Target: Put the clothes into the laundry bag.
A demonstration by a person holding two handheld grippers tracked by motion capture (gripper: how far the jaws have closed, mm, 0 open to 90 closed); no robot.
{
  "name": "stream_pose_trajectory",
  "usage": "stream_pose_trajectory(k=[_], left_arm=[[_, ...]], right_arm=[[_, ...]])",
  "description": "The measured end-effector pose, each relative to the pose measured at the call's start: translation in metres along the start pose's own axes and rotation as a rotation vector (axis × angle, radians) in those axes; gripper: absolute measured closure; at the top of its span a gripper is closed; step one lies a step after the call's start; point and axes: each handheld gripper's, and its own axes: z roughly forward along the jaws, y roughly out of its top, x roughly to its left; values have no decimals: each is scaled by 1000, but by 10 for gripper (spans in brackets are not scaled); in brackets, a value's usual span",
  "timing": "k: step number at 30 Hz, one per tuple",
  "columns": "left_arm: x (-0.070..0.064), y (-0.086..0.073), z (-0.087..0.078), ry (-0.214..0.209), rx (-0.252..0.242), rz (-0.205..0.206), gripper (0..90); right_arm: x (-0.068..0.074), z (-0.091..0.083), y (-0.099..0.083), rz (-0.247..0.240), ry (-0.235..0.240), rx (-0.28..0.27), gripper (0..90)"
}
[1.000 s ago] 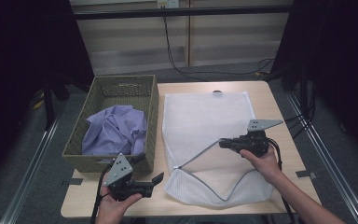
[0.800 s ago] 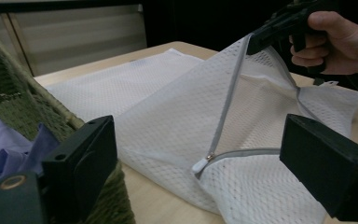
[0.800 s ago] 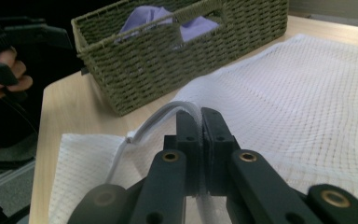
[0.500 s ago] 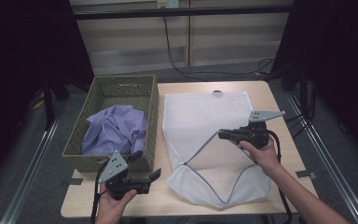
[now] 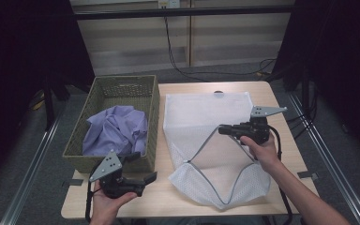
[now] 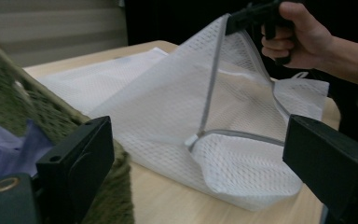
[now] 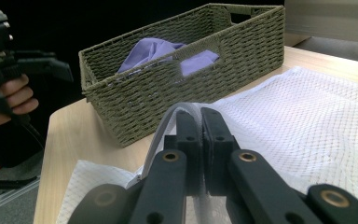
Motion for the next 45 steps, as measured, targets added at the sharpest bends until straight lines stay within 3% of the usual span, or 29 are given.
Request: stream_pose_trajectory(k=[2, 4, 11, 14, 17, 20, 21, 25, 28, 34, 37, 38, 42, 45], left_arm=[[7, 9, -10, 42, -20, -15, 118], [10, 11, -13, 45, -18, -16, 118], [45, 23, -31, 104, 42, -52, 68], [54, 26, -33, 115, 70, -49, 58], [73, 29, -37, 124, 86, -71, 57], [81, 33, -39, 137, 102, -73, 56], [88, 37, -37, 103, 147, -85, 21], [98, 44, -31, 122, 200, -71, 32], [104, 48, -28, 128, 193, -79, 34], [121, 57, -16, 157, 237, -81, 39], [128, 60, -13, 159, 206, -86, 54], [131, 62, -11, 167, 178, -66, 53], [139, 63, -6, 181, 169, -63, 53], [147, 60, 0, 213, 172, -87, 57]], right_arm=[[0, 1, 0, 0, 3, 3, 873], [0, 1, -1, 0, 4, 4, 873], [0, 2, -1, 1, 5, 10, 874], [0, 3, -1, -2, 7, 12, 873], [1, 3, -2, -4, 10, 17, 873], [1, 4, -2, -7, 9, 21, 873], [1, 4, -3, -5, 9, 24, 874], [1, 4, -2, -7, 7, 21, 874], [1, 3, -2, -5, 10, 19, 874], [1, 4, -3, -5, 12, 26, 874], [1, 4, -4, -7, 12, 27, 874], [0, 4, -4, -7, 12, 26, 874], [-1, 4, -4, -6, 12, 26, 874], [-1, 4, -4, -5, 11, 28, 874]])
